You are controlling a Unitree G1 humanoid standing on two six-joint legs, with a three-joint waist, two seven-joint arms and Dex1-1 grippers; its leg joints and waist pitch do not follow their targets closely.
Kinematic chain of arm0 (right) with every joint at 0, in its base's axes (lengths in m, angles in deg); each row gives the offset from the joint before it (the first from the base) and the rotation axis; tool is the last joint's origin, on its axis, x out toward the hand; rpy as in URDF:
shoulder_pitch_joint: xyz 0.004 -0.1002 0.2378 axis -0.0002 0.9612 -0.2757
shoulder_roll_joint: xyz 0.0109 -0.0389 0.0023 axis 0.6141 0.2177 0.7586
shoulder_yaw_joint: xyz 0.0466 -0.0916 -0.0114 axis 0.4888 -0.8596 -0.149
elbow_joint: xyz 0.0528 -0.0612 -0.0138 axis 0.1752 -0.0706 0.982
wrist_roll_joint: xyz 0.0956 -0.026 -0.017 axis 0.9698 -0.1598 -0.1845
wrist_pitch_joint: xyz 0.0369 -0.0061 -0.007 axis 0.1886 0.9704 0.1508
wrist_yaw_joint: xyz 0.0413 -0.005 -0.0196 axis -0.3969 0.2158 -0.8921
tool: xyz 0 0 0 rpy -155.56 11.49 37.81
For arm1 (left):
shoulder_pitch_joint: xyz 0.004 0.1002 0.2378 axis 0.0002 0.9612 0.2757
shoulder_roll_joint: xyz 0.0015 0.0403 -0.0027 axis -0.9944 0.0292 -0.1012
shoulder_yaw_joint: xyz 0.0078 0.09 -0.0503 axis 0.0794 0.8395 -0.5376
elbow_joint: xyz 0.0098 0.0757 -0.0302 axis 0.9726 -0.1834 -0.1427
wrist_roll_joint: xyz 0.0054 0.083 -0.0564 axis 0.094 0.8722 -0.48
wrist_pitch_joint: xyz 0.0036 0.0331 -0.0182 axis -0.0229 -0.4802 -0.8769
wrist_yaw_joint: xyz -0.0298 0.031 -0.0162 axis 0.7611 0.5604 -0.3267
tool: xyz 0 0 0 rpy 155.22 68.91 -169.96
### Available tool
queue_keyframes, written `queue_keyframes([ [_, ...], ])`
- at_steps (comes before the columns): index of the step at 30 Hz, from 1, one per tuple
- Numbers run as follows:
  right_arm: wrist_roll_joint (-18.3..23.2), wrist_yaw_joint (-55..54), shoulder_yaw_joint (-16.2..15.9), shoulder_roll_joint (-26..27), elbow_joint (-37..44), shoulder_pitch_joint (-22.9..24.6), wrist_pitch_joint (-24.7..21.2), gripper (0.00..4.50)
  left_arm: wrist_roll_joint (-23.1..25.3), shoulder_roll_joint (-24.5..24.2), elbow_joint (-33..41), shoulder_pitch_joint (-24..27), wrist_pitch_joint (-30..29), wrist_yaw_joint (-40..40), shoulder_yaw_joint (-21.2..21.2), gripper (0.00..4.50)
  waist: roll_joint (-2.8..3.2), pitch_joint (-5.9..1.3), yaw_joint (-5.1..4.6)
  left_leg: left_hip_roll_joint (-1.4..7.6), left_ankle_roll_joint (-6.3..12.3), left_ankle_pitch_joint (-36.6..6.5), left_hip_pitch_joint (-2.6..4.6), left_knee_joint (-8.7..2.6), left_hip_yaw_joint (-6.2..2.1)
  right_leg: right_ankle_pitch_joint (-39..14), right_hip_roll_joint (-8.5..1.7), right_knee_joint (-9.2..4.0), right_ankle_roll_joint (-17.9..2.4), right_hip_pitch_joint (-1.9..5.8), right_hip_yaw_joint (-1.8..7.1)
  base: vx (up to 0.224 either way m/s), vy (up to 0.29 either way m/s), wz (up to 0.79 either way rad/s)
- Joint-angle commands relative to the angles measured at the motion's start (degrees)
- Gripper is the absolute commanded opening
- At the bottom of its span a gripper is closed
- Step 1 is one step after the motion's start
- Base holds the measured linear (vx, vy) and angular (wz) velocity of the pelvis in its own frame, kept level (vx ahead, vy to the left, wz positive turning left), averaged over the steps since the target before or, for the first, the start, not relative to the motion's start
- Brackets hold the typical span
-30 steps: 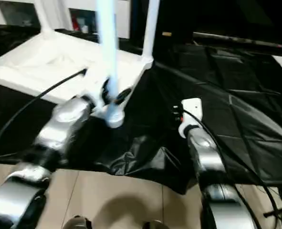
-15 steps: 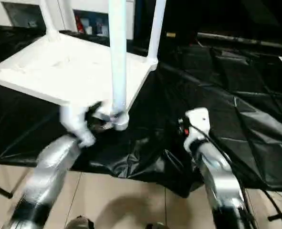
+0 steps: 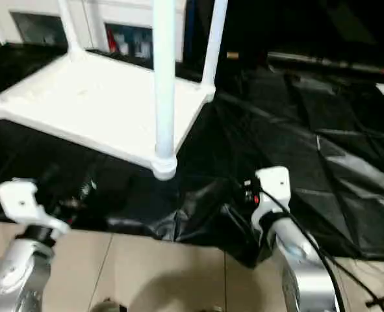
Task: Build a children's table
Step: Rotate table base
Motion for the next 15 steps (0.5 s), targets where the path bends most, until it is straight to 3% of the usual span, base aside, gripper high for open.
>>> queue_keyframes([
  [1, 2.19, -0.36, 0.89, 1.08, 1.81, -0.22, 0.29, 3.02, 2.42, -0.72, 1.07, -1.19, -0.49, 1.22, 1.80, 4.46, 0.25, -2.46, -0.68, -1.54, -0.77, -35.58, 2.84, -4.24, -0.07, -42.71, -0.62, -8.11, 2.73, 0.70, -0.65, 0.000, 0.000, 0.00],
  [2, 2.56, -0.76, 0.77, 1.77, 1.45, -0.50, 0.57, 3.02, 3.65, -1.45, 0.99, -2.05, -1.38, 1.79, 2.44, 4.46, 0.48, -2.22, -1.19, -1.72, -0.13, -38.85, 4.14, -4.04, -0.29, -44.69, 0.01, -9.22, 2.50, 1.07, -2.23, 0.000, 0.000, 0.00],
  [3, 2.18, -1.19, 0.46, 2.19, 1.26, -0.53, 0.39, 3.02, 4.15, -1.72, 1.10, -2.58, -1.81, 1.88, 2.57, 4.46, 0.93, -1.63, -1.65, -1.61, 0.29, -42.39, 5.62, -3.90, -0.36, -45.92, 0.92, -10.57, 2.42, 0.64, -4.11, 0.000, 0.000, 0.00],
  [4, 1.84, -1.50, 0.22, 2.48, 1.15, -0.58, 0.16, 3.02, 4.40, -1.89, 1.17, -2.94, -2.10, 1.91, 2.56, 4.46, 2.14, -0.82, -2.53, -0.22, 1.21, -49.54, 6.62, -5.59, -0.82, -41.62, 2.57, -10.10, 1.75, 2.02, -7.59, 0.000, 0.000, 0.00],
  [5, 1.28, -1.78, -0.22, 2.66, 1.22, -0.55, 0.04, 3.02, 4.16, -1.97, 1.18, -3.31, -2.67, 1.95, 2.26, 4.46, 3.30, -0.63, -2.02, 1.85, 1.50, -54.13, 3.21, -9.46, -0.90, -33.23, 1.97, -2.82, 0.08, 6.02, -7.10, -0.043, 0.008, -0.27],
  [6, 0.85, -1.95, -0.67, 2.83, 1.46, -0.39, -0.04, 3.02, 3.99, -2.05, 1.14, -3.59, -3.02, 2.02, 1.94, 4.46, 4.24, -1.36, 1.20, 2.01, 1.59, -57.15, 0.39, -10.98, 0.15, -18.47, 0.34, 4.76, -1.70, 10.07, -5.62, -0.021, -0.030, -0.21],
  [7, 0.62, -2.04, -1.01, 3.04, 1.85, -0.14, -0.11, 3.02, 3.98, -2.11, 1.04, -3.76, -3.25, 2.13, 1.65, 4.46, 3.71, -1.16, 1.33, 2.79, 3.21, -57.24, 1.64, -11.30, 0.45, -18.99, -0.05, 6.83, -1.43, 9.29, -3.43, -0.021, -0.030, -0.21],
  [8, 0.57, -1.98, -1.38, 3.22, 2.40, 0.23, -0.20, 3.02, 3.96, -2.05, 0.92, -3.81, -3.78, 2.31, 1.31, 4.46, -1.06, -0.59, 0.63, -1.54, 2.24, -45.79, 6.23, -1.58, 1.56, -51.29, -1.69, -5.79, 0.27, 4.48, 0.91, 0.091, -0.092, -0.10],
  [9, 0.59, -1.93, -1.48, 3.25, 2.55, 0.30, -0.24, 3.02, 3.97, -2.00, 0.88, -3.82, -4.02, 2.39, 1.21, 4.46, 1.15, -0.56, 1.89, -3.30, 2.73, -36.03, 7.23, 2.19, 2.29, -60.69, -6.18, -9.70, -1.20, 3.57, 2.58, 0.129, -0.046, -0.20],
  [10, 0.51, -1.79, -1.61, 3.15, 2.50, 0.35, -0.13, 3.02, 4.02, -1.93, 0.91, -3.72, -4.05, 2.48, 1.19, 4.46, -0.54, -1.71, 2.82, -2.97, 5.54, -17.27, 0.36, 4.57, 0.01, -61.30, -8.48, -9.73, -2.93, 10.61, 6.57, 0.129, -0.046, -0.20],
  [11, 0.37, -1.63, -1.70, 3.04, 2.05, 0.18, 0.07, 3.02, 4.07, -1.88, 1.13, -3.60, -4.38, 2.85, 1.31, 4.46, -0.41, -2.05, 4.10, -2.79, 6.05, -13.57, 0.50, 3.85, -0.19, -57.64, -8.20, -9.88, -3.78, 11.46, 7.06, 0.123, 0.012, 0.05],
  [12, 0.05, -1.28, -2.12, 2.87, 0.90, -0.27, 0.64, 3.02, 4.02, -1.81, 1.54, -3.30, -4.72, 3.41, 1.45, 4.46, 0.45, -2.07, 4.11, -2.30, 6.24, -12.11, 2.33, 1.30, 0.11, -48.45, -5.96, -9.38, -6.41, 10.76, 5.80, 0.135, 0.003, 0.19],
  [13, -0.15, -0.95, -2.46, 2.64, 0.45, -0.51, 0.82, 3.02, 4.05, -1.84, 1.53, -3.29, -4.85, 3.56, 1.51, 4.46, 1.83, -2.37, 3.54, -2.43, 6.05, -11.41, 2.42, -2.54, -0.34, -36.12, -2.38, -7.94, -7.69, 11.52, 2.56, 0.135, 0.003, 0.19],
  [14, -0.22, -0.83, -2.57, 2.56, 0.30, -0.60, 0.88, 3.02, 4.06, -1.85, 1.53, -3.28, -4.89, 3.61, 1.53, 4.46, 2.60, -2.81, 3.50, -2.61, 6.16, -11.10, 2.61, -3.39, -0.77, -30.79, -1.27, -7.37, -7.16, 12.00, 1.51, 0.141, 0.029, 0.07],
  [15, -0.70, -0.15, -3.24, 2.11, -0.38, -0.92, 1.31, 3.02, 4.04, -2.05, 1.22, -3.15, -4.76, 3.57, 1.52, 4.46, 3.36, -3.64, 2.25, -0.86, 8.79, -21.16, 8.58, -5.74, -2.80, -22.76, 0.19, -5.06, -8.48, 8.93, 0.41, 0.178, 0.026, 0.13],
])
